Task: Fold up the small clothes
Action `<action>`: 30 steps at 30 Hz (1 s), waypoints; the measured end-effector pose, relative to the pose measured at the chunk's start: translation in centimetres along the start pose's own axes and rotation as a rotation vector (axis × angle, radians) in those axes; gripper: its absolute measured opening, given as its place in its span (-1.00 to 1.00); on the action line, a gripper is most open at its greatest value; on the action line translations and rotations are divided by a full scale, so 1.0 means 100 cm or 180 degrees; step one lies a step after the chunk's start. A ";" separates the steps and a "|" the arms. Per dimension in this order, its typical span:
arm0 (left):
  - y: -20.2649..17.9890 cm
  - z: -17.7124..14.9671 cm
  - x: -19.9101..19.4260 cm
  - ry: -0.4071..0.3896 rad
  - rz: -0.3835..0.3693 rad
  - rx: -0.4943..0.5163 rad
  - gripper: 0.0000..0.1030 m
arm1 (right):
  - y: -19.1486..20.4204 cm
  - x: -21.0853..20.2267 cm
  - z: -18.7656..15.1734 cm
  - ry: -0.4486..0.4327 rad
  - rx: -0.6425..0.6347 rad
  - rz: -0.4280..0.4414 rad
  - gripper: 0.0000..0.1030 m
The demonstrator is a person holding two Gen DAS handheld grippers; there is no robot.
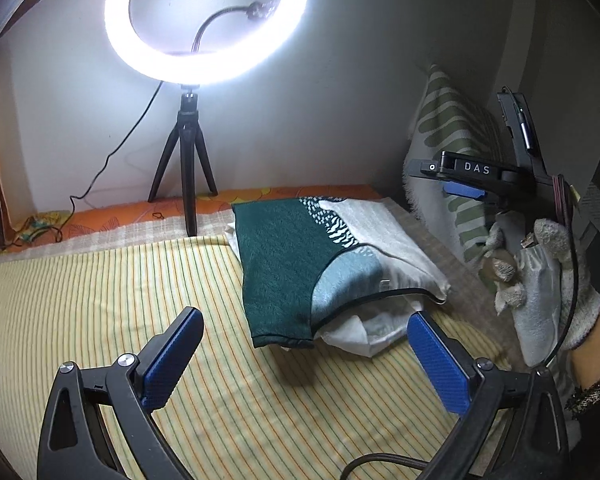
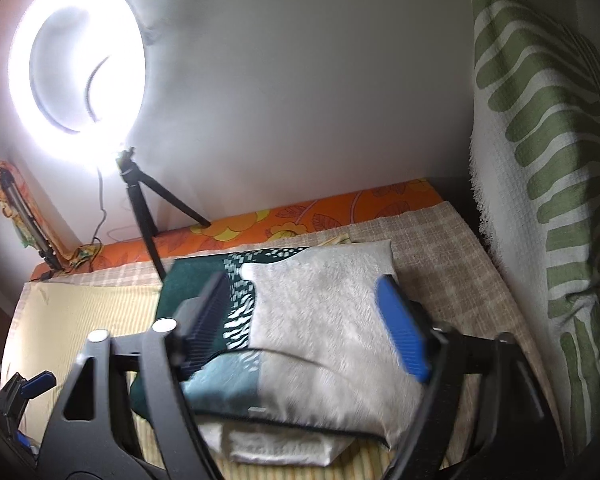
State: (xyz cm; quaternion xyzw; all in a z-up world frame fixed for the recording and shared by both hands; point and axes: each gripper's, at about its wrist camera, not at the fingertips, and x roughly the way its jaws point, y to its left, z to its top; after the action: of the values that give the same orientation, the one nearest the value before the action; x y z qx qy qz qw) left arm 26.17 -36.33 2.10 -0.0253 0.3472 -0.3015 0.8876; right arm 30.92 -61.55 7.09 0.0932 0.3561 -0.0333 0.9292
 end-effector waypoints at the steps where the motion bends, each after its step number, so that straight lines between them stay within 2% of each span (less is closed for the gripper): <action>1: -0.002 0.000 -0.007 -0.0019 -0.0006 0.0022 0.99 | 0.004 -0.007 -0.001 -0.0041 -0.0023 -0.0012 0.74; 9: -0.016 -0.008 -0.061 -0.0149 -0.0038 0.0153 0.99 | 0.039 -0.065 -0.012 -0.0178 -0.0089 0.0045 0.86; 16: -0.023 -0.023 -0.110 -0.0220 0.0084 0.0293 0.99 | 0.071 -0.113 -0.029 -0.0278 -0.0071 0.0062 0.91; 18: -0.024 -0.028 -0.123 -0.0247 0.0103 0.0293 0.99 | 0.081 -0.125 -0.038 -0.0318 -0.0075 0.0041 1.00; 30: -0.019 -0.065 -0.173 -0.0208 0.0211 0.0233 0.99 | 0.137 -0.173 -0.104 -0.0316 -0.0021 -0.0025 1.00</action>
State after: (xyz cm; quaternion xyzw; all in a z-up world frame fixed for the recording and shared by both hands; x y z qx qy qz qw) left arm 11.08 -27.23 8.04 0.0088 0.3075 -0.2834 0.9083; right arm 12.97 -46.17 13.14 0.0870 0.3101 -0.0403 0.9459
